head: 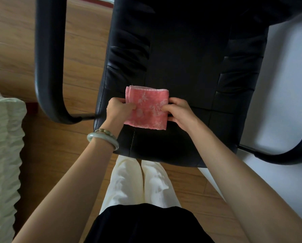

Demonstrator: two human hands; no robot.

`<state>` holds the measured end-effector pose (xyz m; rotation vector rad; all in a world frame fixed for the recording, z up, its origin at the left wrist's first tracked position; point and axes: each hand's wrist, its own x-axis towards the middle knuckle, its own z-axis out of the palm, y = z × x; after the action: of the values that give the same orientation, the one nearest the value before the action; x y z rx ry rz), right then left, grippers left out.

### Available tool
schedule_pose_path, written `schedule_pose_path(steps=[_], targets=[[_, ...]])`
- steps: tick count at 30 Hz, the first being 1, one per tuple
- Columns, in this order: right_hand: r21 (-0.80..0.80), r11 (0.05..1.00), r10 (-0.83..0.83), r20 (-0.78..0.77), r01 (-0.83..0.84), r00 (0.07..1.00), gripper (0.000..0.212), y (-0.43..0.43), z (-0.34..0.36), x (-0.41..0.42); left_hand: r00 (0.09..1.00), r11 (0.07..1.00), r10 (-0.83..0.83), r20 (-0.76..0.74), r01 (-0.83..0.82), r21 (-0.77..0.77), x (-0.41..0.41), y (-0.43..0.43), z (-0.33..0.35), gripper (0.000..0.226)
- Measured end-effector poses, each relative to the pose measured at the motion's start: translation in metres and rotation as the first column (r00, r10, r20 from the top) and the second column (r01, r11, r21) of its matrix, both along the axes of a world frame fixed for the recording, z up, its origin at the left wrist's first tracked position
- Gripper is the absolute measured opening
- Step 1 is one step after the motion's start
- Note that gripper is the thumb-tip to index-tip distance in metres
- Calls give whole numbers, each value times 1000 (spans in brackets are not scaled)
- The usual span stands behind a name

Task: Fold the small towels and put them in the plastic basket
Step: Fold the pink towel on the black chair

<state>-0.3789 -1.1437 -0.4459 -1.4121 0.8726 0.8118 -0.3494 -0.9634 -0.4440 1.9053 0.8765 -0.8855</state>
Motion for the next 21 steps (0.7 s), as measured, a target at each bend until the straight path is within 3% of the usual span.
schedule_pose_path(steps=[4, 9, 13, 21], targets=[[119, 992, -34, -32, 37, 999, 24, -6, 11, -4, 980, 939, 149, -129, -181, -294, -2, 8, 13, 21], [221, 975, -19, -54, 30, 998, 37, -18, 50, -8, 962, 851, 62, -266, -190, -490, -6, 25, 48, 34], [286, 958, -34, -5, 33, 999, 34, -18, 108, -9, 987, 803, 28, -156, -115, -584, -7, 35, 101, 46], [302, 953, -25, 159, -24, 987, 34, -14, 242, -8, 983, 781, -65, 174, 158, -604, -10, 46, 242, 43]])
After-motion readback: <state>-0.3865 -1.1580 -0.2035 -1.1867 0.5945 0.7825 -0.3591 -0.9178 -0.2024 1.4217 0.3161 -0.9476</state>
